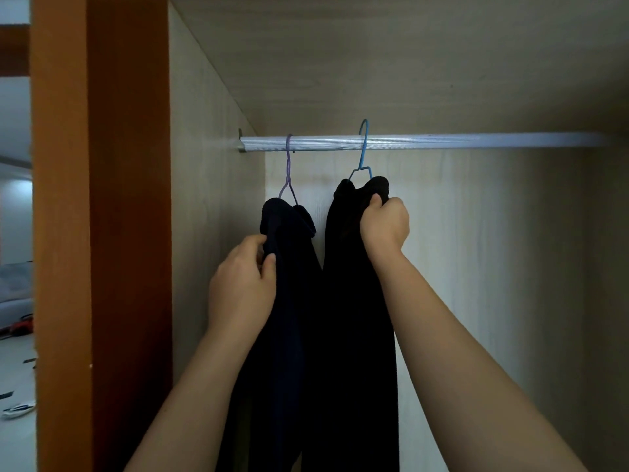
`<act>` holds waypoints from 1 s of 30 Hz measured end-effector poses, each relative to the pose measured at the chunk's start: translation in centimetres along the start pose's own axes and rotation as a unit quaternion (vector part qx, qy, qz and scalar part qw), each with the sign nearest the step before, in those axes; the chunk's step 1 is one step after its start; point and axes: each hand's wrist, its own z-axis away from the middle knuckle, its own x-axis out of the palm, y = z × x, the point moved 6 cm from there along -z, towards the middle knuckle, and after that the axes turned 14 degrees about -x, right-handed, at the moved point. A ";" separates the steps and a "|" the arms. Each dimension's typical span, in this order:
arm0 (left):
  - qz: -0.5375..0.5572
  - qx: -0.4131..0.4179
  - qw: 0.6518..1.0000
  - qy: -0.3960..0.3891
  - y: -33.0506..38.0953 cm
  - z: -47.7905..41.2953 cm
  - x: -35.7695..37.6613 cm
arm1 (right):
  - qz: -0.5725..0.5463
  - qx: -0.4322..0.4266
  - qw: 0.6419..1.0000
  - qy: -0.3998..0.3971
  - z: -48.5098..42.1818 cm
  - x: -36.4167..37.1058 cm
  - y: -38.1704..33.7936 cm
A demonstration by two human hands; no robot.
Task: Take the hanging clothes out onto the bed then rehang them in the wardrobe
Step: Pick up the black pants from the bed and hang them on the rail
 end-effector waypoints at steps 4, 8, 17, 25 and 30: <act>0.038 -0.007 0.999 -0.001 -0.1 0.1 0.1 | 0.032 0.009 0.999 -0.023 0.5 0.4 1.2; 0.060 -0.007 0.998 -0.005 -0.6 0.5 0.3 | 0.038 -0.002 0.999 -0.035 1.4 0.7 1.7; 0.074 -0.021 0.996 -0.052 -2.5 2.5 1.5 | 0.081 -0.117 0.984 -0.109 6.2 0.4 2.6; 0.027 -0.057 0.996 -0.071 -6.3 6.5 2.4 | 0.096 -0.143 0.963 -0.205 15.3 -0.7 7.2; 0.009 -0.097 0.992 -0.084 -9.4 10.1 2.9 | 0.091 -0.070 0.962 -0.247 21.0 -1.9 11.6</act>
